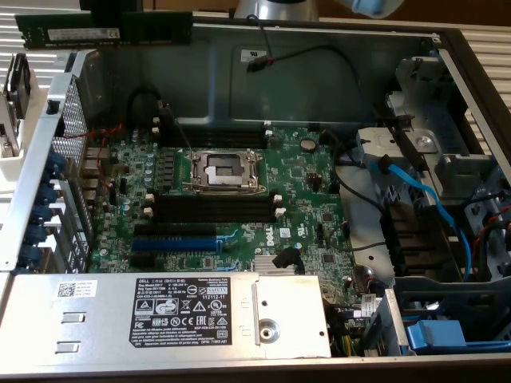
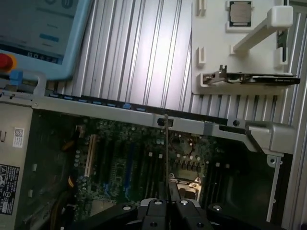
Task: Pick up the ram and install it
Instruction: 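Pick up the ram and move it above insertion slot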
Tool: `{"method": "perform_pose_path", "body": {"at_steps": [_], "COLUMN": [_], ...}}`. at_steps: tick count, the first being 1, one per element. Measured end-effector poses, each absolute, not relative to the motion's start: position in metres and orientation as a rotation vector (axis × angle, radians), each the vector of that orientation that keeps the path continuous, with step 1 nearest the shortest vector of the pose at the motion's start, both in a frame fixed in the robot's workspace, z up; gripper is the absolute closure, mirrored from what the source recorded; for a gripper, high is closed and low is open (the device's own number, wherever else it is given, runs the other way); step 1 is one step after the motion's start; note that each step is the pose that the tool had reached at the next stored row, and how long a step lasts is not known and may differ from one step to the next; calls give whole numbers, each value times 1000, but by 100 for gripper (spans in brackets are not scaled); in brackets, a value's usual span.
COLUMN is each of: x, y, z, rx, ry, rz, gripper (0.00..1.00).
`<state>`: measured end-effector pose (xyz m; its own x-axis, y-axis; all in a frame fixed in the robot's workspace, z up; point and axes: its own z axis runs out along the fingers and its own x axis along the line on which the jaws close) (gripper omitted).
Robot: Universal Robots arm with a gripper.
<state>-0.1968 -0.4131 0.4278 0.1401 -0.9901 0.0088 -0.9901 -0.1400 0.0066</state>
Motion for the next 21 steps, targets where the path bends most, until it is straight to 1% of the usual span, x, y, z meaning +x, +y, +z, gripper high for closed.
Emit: {"method": "perform_pose_path", "body": {"at_steps": [5,21], "x": [-179,-170], "y": [-415,-415], "z": [428,427], "rx": [2364,2306], "ry": [-2053,-2129], "rz": [4,17], "gripper": [88,88]}}
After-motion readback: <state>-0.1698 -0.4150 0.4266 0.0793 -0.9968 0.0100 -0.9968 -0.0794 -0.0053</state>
